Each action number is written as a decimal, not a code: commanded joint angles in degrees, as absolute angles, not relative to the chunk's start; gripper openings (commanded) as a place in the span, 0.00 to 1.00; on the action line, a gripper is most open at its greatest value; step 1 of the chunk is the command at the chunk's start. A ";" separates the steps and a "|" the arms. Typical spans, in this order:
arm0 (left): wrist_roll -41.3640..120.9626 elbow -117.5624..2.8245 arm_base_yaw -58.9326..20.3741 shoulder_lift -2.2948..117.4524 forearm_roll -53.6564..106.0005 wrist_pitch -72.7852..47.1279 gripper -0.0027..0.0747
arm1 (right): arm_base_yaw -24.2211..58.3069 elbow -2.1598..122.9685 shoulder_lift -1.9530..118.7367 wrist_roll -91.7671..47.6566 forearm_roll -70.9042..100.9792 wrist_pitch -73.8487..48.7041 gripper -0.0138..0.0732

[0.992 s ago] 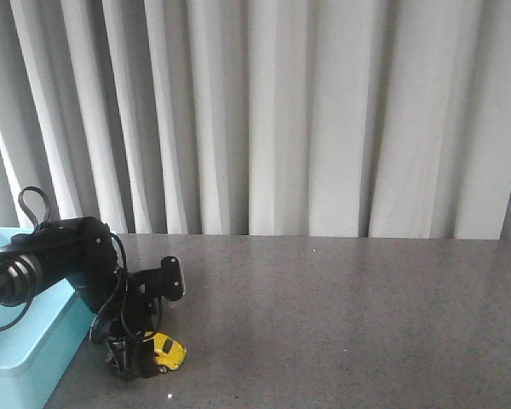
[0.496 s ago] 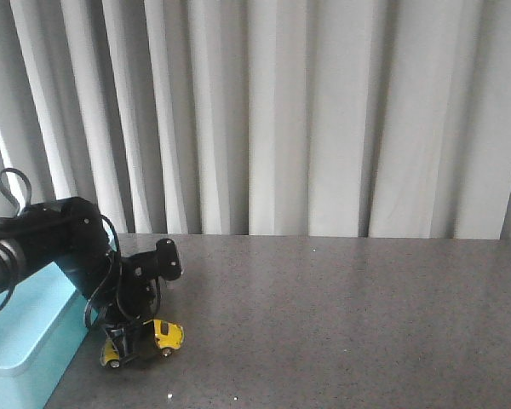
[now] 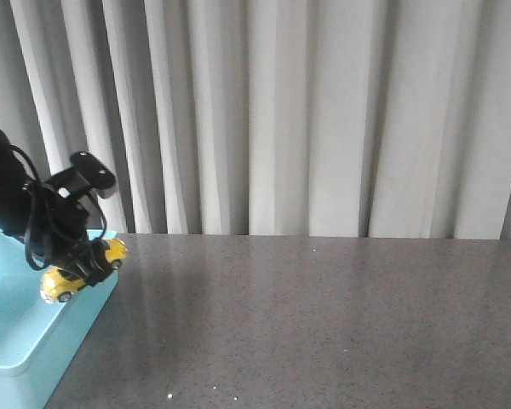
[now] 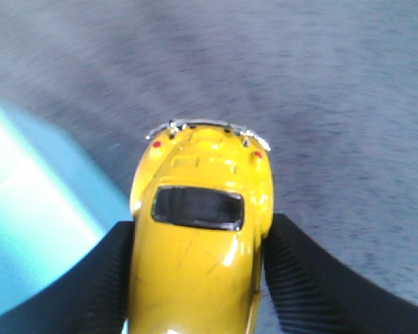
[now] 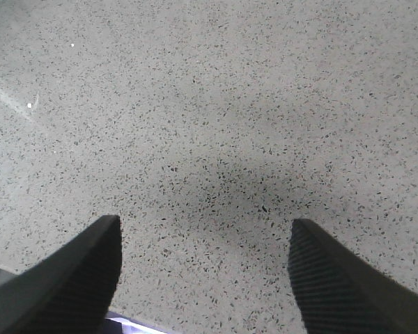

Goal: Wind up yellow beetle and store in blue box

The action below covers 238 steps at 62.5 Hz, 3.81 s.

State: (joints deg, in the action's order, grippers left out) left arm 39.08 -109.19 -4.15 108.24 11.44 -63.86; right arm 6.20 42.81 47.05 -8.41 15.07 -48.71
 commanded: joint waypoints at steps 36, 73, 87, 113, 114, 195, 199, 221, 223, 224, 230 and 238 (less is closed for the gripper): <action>17.46 -110.90 9.74 116.02 7.29 -56.98 0.34 | 6.29 44.14 46.60 -8.92 15.44 -47.23 0.72; 17.05 -110.90 9.74 120.33 6.32 -56.65 0.60 | 6.29 44.14 46.60 -8.86 15.49 -47.87 0.72; 17.05 -110.90 9.74 120.33 6.32 -56.56 0.64 | 6.29 44.14 46.60 -8.84 15.55 -48.10 0.72; 17.05 -110.90 9.74 120.33 6.32 -56.61 0.64 | 6.29 44.14 46.60 -8.79 15.68 -48.15 0.72; 17.05 -110.90 9.74 120.33 6.32 -56.61 0.64 | 6.29 44.14 46.60 -8.79 15.68 -48.15 0.72; 0.00 -54.74 4.39 71.71 3.23 -41.38 0.64 | 6.29 44.14 46.60 -8.79 15.66 -49.24 0.72; 0.00 -54.74 4.39 71.71 3.47 -40.91 0.64 | 6.29 44.14 46.60 -8.79 15.66 -49.24 0.72; 0.35 -54.74 4.39 71.71 3.25 -41.35 0.52 | 6.29 44.14 46.60 -10.04 15.46 -48.75 0.72; 0.61 -54.74 4.39 71.71 3.25 -41.42 0.49 | 6.29 44.14 46.60 -10.04 15.46 -48.75 0.72; 0.75 -54.74 4.39 71.71 3.25 -41.42 0.48 | 6.29 44.14 46.60 -10.04 15.46 -48.75 0.72; 0.75 -54.74 4.39 71.71 3.25 -41.42 0.39 | 6.29 44.14 46.60 -10.04 14.86 -48.70 0.72; 0.75 -54.74 4.39 71.71 3.25 -41.42 0.26 | 6.29 44.14 46.60 -9.98 14.85 -48.99 0.71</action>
State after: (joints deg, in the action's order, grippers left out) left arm 0.80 -53.41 4.65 73.24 2.93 -44.05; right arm 6.35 42.81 47.05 -9.56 14.52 -51.67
